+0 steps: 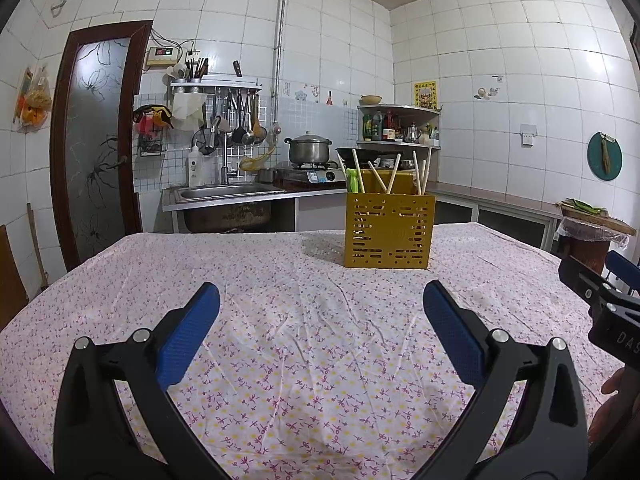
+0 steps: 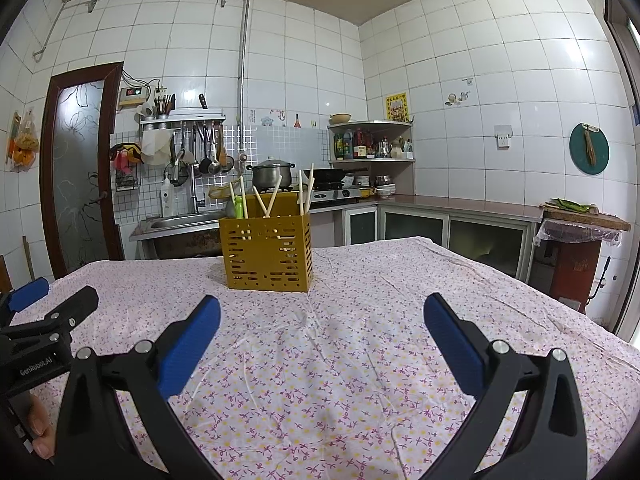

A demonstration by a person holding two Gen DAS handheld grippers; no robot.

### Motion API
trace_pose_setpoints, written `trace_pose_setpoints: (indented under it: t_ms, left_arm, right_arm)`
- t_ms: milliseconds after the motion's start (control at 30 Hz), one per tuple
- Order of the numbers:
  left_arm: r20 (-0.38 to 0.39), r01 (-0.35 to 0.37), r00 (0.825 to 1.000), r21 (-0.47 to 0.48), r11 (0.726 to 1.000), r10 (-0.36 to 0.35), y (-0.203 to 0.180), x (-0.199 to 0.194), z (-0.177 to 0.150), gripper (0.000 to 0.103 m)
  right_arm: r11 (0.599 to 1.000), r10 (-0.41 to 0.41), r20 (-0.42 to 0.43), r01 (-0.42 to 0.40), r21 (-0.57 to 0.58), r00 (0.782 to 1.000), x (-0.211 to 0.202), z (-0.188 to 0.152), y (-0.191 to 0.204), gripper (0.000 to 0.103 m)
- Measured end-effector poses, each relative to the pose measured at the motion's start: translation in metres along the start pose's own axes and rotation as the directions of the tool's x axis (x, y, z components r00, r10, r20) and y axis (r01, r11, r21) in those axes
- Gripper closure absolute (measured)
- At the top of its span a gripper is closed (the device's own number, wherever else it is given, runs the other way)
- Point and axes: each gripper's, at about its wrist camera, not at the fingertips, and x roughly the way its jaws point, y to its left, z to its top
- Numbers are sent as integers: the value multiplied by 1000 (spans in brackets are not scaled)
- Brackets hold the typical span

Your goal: Organize utensils

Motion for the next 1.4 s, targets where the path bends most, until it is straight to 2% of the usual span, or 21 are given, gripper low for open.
trace_pose_setpoints:
  t_ms: [1400]
  left_arm:
    - [1,-12,1000,5,1000,12,-1,-3,0,5]
  right_arm:
    - [1000,-2,1,2,-12,1000,-1,2,2,4]
